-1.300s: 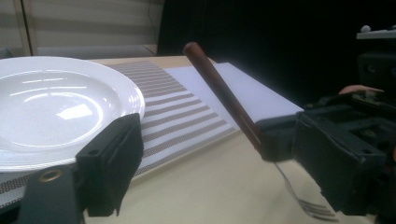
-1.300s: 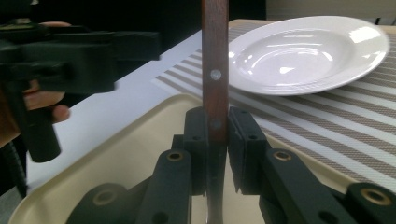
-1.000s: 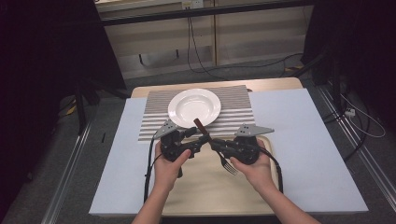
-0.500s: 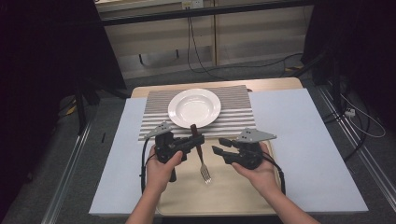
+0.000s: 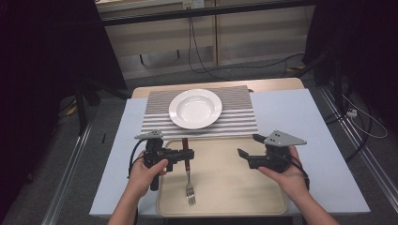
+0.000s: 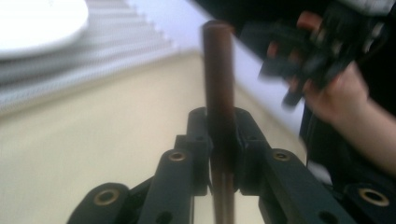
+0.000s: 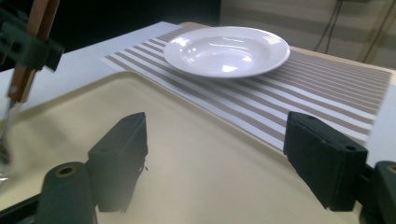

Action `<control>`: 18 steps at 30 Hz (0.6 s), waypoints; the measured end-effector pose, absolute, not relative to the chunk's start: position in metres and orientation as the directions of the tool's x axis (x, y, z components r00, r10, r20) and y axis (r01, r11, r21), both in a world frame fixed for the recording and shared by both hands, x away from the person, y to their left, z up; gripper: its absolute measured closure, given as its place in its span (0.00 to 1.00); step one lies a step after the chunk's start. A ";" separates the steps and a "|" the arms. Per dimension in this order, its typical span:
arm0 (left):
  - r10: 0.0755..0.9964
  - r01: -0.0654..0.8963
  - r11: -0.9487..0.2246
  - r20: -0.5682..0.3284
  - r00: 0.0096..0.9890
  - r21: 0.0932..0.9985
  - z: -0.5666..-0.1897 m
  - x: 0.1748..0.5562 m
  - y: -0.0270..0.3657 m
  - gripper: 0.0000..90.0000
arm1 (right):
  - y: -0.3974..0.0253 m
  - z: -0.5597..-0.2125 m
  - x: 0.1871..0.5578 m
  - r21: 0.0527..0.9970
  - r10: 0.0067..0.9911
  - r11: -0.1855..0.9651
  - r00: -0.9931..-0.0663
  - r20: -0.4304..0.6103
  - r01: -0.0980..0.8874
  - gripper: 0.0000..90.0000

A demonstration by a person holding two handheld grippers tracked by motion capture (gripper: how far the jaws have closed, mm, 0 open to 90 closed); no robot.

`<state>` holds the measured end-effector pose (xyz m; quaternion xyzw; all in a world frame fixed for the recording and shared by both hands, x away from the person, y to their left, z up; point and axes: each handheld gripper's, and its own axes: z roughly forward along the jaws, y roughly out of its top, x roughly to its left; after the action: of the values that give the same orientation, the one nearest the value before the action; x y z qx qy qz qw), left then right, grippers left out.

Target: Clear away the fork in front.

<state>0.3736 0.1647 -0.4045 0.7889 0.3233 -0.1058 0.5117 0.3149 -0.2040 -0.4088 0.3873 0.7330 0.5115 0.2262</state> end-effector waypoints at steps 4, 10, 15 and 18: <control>0.456 0.619 -0.299 -0.461 0.761 0.727 -0.423 0.373 0.169 0.79 | -0.215 -0.409 0.309 0.927 0.805 0.168 -0.589 0.067 0.336 0.23; 0.568 0.600 -0.312 -0.362 0.739 0.736 -0.432 0.369 0.182 0.52 | -0.229 -0.410 0.301 0.930 0.821 0.137 -0.564 0.086 0.341 0.22; 0.598 0.609 -0.304 -0.351 0.721 0.733 -0.435 0.364 0.189 0.52 | -0.236 -0.408 0.296 0.931 0.831 0.137 -0.550 0.077 0.338 0.20; 0.620 0.590 -0.286 -0.323 0.715 0.755 -0.432 0.360 0.197 0.41 | -0.243 -0.411 0.293 0.930 0.841 0.125 -0.534 0.085 0.346 0.20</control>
<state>0.3598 0.1970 -0.4324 0.8018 0.3771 0.0162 0.4633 0.2933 -0.2430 -0.4110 0.4177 0.7102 0.5127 0.2415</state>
